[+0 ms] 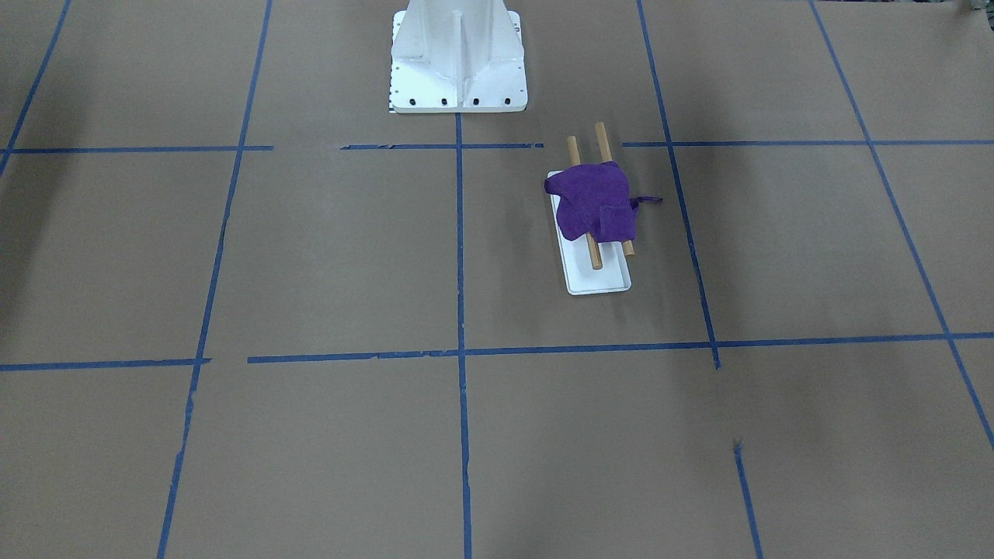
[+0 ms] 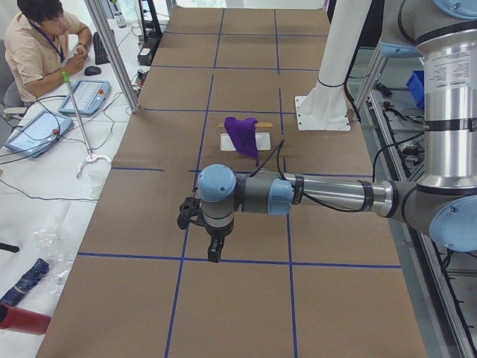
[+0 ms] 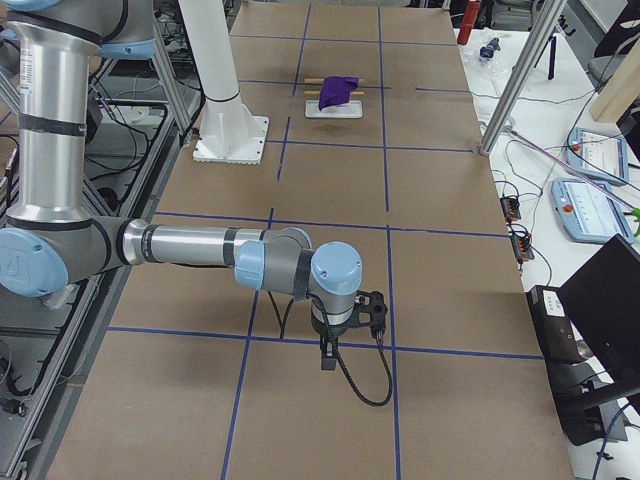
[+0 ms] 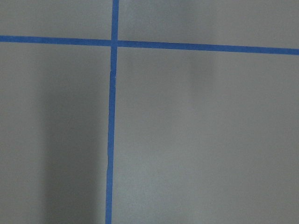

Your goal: Hang towel on rack

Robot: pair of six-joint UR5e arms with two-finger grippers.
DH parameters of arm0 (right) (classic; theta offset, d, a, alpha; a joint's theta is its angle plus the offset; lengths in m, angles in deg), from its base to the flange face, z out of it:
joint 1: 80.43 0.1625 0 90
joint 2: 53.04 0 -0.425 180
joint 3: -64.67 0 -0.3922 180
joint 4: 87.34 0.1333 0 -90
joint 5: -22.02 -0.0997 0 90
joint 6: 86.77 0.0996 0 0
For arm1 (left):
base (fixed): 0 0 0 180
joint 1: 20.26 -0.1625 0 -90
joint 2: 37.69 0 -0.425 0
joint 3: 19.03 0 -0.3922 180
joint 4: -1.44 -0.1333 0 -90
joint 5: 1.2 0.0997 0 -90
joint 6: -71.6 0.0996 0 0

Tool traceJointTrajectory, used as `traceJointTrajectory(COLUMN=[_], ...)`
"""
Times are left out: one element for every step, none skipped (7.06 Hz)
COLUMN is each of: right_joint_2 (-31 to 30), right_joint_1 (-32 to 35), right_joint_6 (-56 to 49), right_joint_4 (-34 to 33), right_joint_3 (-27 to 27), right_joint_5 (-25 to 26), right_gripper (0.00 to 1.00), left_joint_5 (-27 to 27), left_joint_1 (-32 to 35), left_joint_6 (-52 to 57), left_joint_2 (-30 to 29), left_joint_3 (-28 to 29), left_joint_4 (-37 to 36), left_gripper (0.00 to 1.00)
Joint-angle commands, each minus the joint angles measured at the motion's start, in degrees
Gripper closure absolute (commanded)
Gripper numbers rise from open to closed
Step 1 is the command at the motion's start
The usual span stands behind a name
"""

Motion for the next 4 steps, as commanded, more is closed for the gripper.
traceJointTrajectory(right_joint_2=[0.1,0.0,0.1,0.1], right_joint_1=[-0.3,-0.4,-0.6,-0.7], right_joint_6=[0.0,0.0,0.0,0.0], right_joint_4=[0.0,0.0,0.0,0.0], right_joint_3=[0.0,0.0,0.0,0.0], right_joint_5=[0.0,0.0,0.0,0.0], right_gripper=[0.00,0.00,0.00,0.00], left_joint_5=[-0.1,-0.1,-0.1,-0.1], left_joint_1=[0.0,0.0,-0.1,-0.1], left_joint_6=[0.0,0.0,0.0,0.0], left_joint_2=[0.0,0.0,-0.1,-0.1], left_joint_3=[-0.1,0.0,0.0,0.0], left_joint_4=[0.0,0.0,0.1,0.2], left_gripper=[0.00,0.00,0.00,0.00])
